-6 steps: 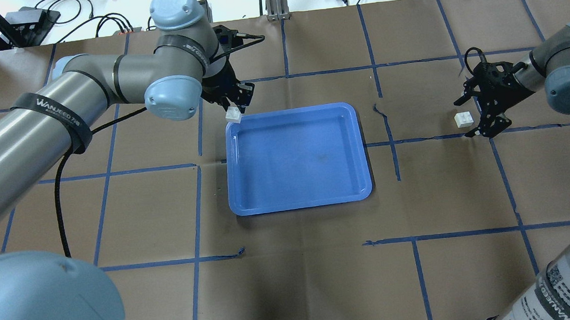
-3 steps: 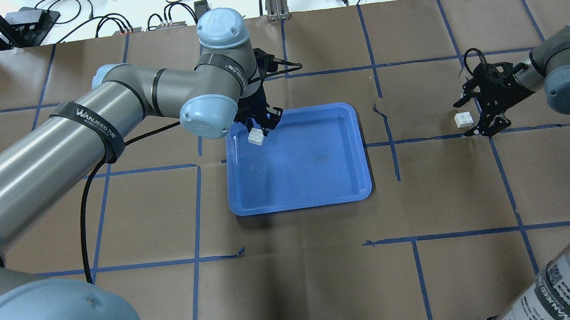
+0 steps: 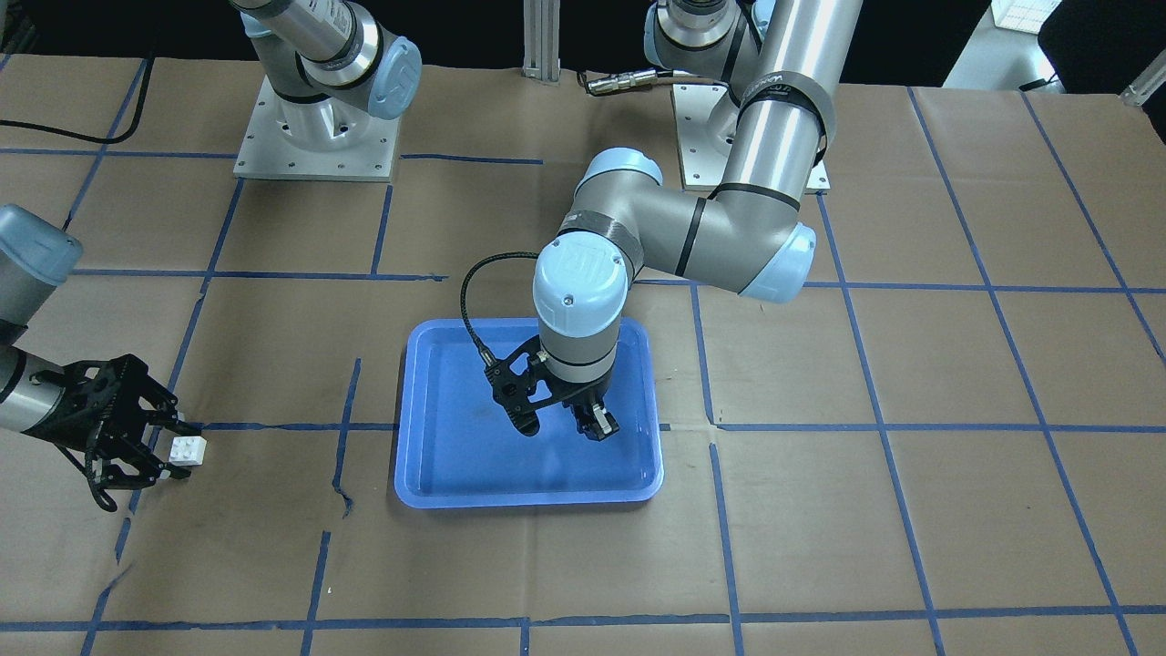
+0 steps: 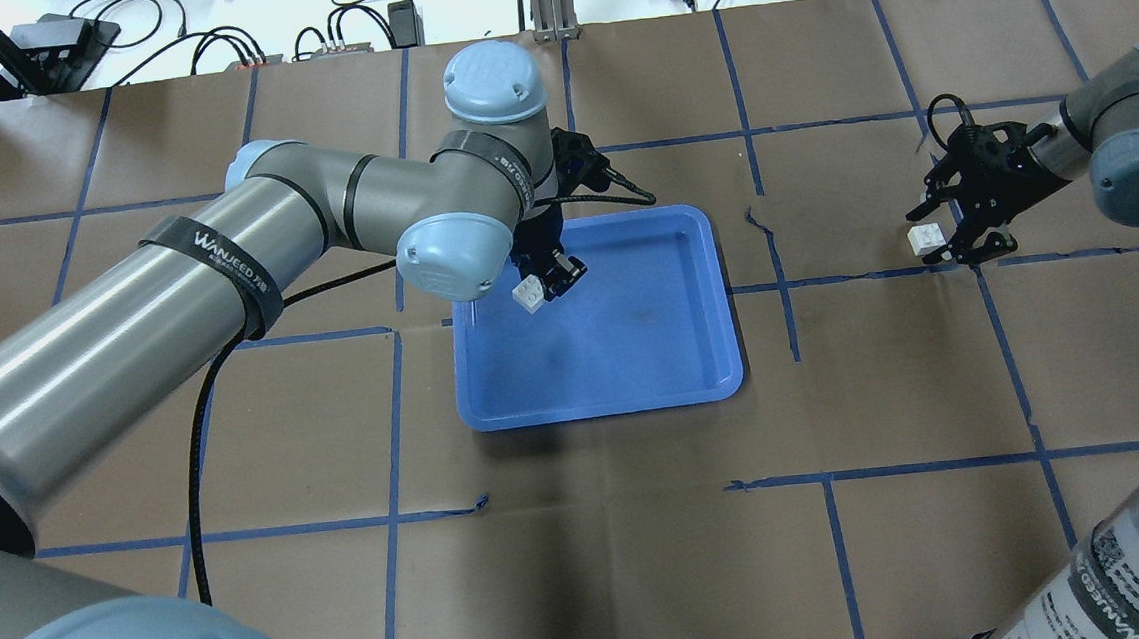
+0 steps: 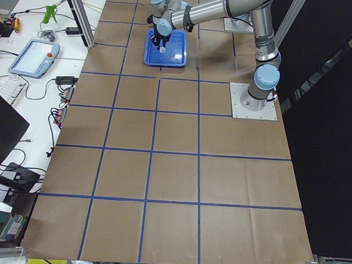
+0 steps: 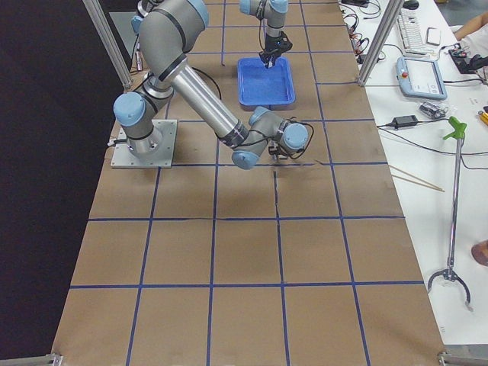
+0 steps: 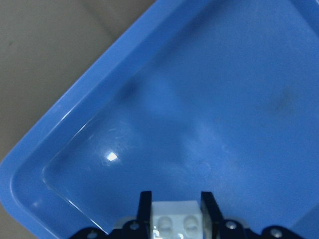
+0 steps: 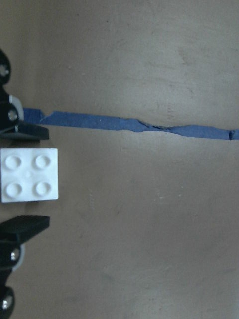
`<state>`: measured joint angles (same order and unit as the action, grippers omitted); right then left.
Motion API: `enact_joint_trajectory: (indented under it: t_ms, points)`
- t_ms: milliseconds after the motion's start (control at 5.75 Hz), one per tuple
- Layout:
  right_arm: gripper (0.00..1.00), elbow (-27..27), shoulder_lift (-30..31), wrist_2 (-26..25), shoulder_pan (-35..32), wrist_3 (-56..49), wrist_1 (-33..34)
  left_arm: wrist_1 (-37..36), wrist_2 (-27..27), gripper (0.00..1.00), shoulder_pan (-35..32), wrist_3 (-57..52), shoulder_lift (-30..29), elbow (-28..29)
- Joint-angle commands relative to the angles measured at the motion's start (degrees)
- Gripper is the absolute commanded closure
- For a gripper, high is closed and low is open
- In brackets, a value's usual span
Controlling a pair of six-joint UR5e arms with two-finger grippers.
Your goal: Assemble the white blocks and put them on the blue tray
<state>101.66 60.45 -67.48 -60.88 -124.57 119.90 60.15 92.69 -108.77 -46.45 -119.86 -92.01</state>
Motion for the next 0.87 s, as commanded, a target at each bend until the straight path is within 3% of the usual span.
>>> enact_joint_trajectory:
  t_ms: [0, 696]
  points:
    - [0.48, -0.06, 0.02, 0.06, 0.32, 0.02, -0.02, -7.54, 0.30, 0.80, -0.12, -9.71, -2.99, -0.54]
    - [0.77, -0.06, 0.20, 0.06, 0.32, -0.24, -0.28, -9.43, -0.06, 0.75, -2.76, -9.54, -3.98, -1.85]
